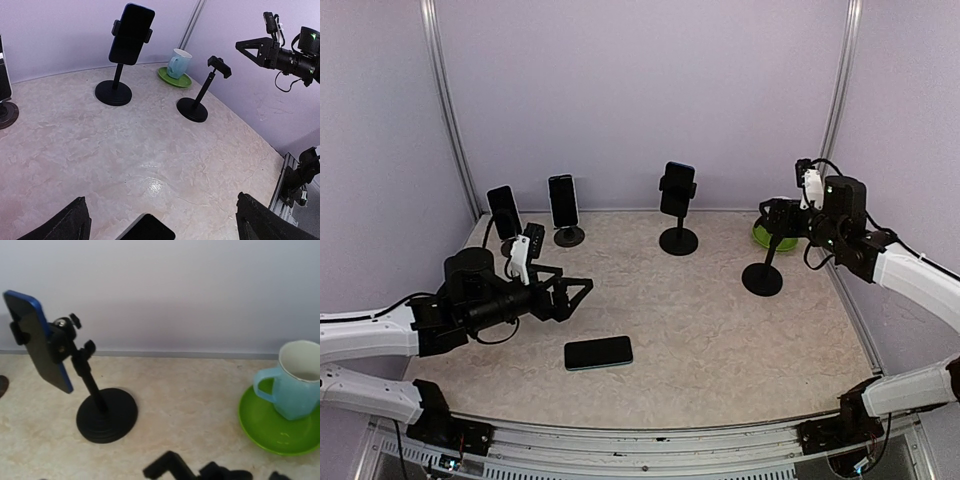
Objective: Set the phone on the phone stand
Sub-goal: Pick up the phone stand at the corner of the board.
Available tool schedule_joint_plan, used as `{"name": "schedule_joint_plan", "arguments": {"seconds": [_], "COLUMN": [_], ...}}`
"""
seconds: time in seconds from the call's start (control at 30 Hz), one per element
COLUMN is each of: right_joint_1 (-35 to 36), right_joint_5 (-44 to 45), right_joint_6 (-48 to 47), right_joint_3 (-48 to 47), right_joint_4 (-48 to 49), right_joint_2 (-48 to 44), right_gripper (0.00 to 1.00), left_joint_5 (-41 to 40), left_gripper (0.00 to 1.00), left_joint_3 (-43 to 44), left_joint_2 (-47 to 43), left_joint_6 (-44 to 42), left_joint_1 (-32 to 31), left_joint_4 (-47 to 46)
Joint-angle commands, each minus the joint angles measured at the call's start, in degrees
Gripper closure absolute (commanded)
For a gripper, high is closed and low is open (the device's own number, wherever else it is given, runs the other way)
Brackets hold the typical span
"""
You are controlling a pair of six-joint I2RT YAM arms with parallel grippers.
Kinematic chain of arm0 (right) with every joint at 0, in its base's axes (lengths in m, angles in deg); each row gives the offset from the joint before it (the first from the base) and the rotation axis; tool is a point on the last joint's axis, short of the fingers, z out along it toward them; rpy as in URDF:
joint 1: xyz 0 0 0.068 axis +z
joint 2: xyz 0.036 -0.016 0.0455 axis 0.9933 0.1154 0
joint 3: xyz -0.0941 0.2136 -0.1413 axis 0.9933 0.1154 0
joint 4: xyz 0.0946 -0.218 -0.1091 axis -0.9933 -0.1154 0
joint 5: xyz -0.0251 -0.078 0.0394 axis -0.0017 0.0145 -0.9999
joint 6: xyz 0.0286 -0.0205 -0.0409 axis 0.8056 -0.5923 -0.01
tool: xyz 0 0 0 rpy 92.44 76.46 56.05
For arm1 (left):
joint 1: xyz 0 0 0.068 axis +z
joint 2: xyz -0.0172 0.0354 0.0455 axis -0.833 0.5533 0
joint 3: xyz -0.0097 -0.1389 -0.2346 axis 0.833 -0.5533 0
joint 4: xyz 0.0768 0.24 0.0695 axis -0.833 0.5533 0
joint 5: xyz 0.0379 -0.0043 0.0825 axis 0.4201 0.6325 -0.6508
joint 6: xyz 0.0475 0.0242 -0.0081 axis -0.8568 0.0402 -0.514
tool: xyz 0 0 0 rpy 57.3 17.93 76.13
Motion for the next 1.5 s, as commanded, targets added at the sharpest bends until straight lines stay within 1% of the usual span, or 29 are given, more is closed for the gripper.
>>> {"name": "schedule_joint_plan", "arguments": {"seconds": [0.0,0.07,0.2,0.3,0.43,0.57,0.73,0.87,1.03,1.17,1.33,1.47], "right_joint_1": [-2.3,-3.1,-3.6,-3.6,-4.0,-5.0,-5.3,-5.3,-5.3,-5.2,-5.2,-5.3], "right_joint_5": [-0.1,-2.5,-4.5,-5.6,-6.8,-5.3,-3.9,-5.3,-6.5,-6.6,-7.6,-7.6], "right_joint_6": [1.1,1.3,-0.6,-2.9,-5.8,-9.0,-12.9,-15.4,-16.7,-17.7,-18.9,-20.1], "right_joint_3": [3.0,4.9,8.2,9.1,7.0,2.2,-3.0,-8.9,-13.2,-15.7,-18.6,-20.8], "right_joint_4": [2.3,3.6,6.2,7.0,6.2,1.2,-3.2,-8.7,-14.7,-19.3,-24.3,-28.0], "right_joint_2": [0.1,-0.5,-1.7,-0.2,3.7,7.2,9.3,12.0,14.5,14.4,12.4,12.8], "right_gripper": [0.08,0.11,0.19,0.22,0.22,0.21,0.19,0.19,0.2,0.2,0.15,0.14], "left_joint_5": [1.3,1.4,1.7,2.1,3.1,3.6,4.0,5.1,5.9,6.2,7.2,8.1], "left_gripper": [0.01,0.01,0.01,0.01,0.01,0.01,0.01,0.01,0.01,0.01,0.01,0.01], "left_joint_3": [1.6,1.8,2.4,2.8,4.0,5.2,5.6,6.9,8.3,8.5,9.0,9.8], "left_joint_2": [1.5,2.2,3.7,4.9,7.3,8.8,10.3,12.2,13.8,14.4,15.9,17.4], "left_joint_6": [-0.3,-0.2,-0.2,-0.2,-0.3,-0.4,-0.6,-0.7,-1.0,-1.0,-0.7,-0.6], "left_joint_1": [-1.0,-1.3,-1.7,-1.8,-1.8,-2.3,-2.4,-2.4,-2.4,-2.4,-2.4,-2.4], "left_joint_4": [-3.5,-3.6,-3.8,-4.7,-5.5,-5.7,-6.3,-6.5,-6.8,-7.1,-7.7,-8.4]}}
